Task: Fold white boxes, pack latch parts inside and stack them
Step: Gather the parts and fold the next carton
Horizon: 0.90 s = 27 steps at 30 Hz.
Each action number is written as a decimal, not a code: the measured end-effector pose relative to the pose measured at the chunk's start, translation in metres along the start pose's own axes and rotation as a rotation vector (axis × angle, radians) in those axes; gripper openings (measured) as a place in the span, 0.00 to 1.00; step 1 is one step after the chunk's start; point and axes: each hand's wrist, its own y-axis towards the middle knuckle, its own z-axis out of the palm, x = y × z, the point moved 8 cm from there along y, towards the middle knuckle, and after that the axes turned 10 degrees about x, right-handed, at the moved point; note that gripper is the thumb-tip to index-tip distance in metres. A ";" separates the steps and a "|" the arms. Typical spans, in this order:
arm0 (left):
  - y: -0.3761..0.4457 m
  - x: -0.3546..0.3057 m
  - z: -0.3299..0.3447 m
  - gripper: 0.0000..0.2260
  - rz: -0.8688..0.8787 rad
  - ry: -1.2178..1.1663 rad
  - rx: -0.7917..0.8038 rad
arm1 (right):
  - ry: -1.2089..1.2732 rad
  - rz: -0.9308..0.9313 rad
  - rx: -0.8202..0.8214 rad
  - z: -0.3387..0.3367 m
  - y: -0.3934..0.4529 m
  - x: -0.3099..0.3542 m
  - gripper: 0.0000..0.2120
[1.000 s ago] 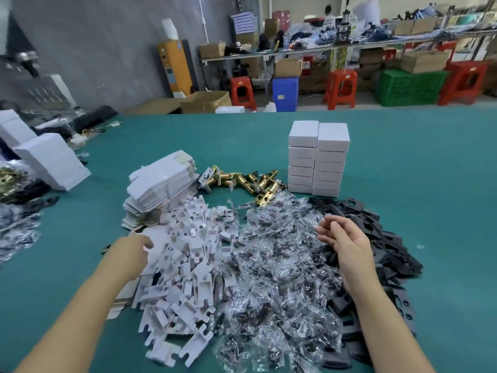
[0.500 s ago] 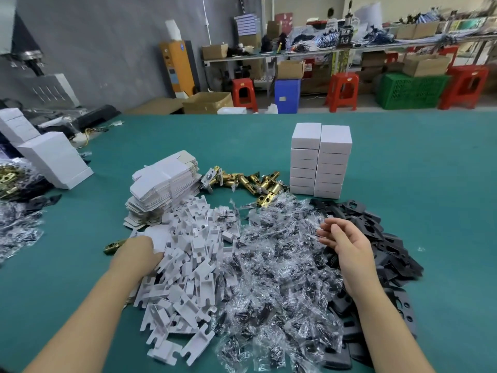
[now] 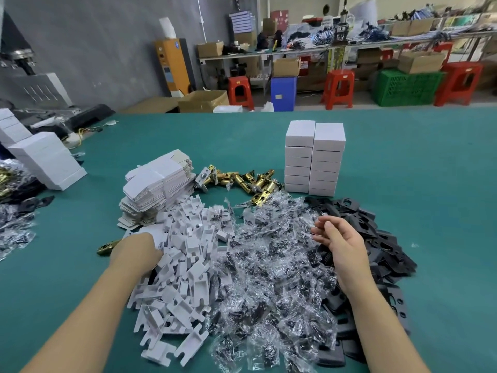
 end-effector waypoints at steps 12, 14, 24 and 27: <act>-0.007 -0.020 -0.008 0.11 0.050 0.225 -0.057 | 0.034 0.006 0.003 0.000 0.000 0.000 0.16; -0.008 -0.020 -0.007 0.12 0.023 0.237 -0.064 | 0.027 0.005 0.007 0.000 0.000 0.000 0.16; -0.026 -0.021 -0.030 0.06 0.009 0.080 -0.203 | 0.024 0.015 0.008 0.000 0.001 0.000 0.14; -0.041 -0.034 -0.047 0.10 0.061 0.067 -0.271 | 0.020 0.018 0.008 0.000 0.001 0.000 0.13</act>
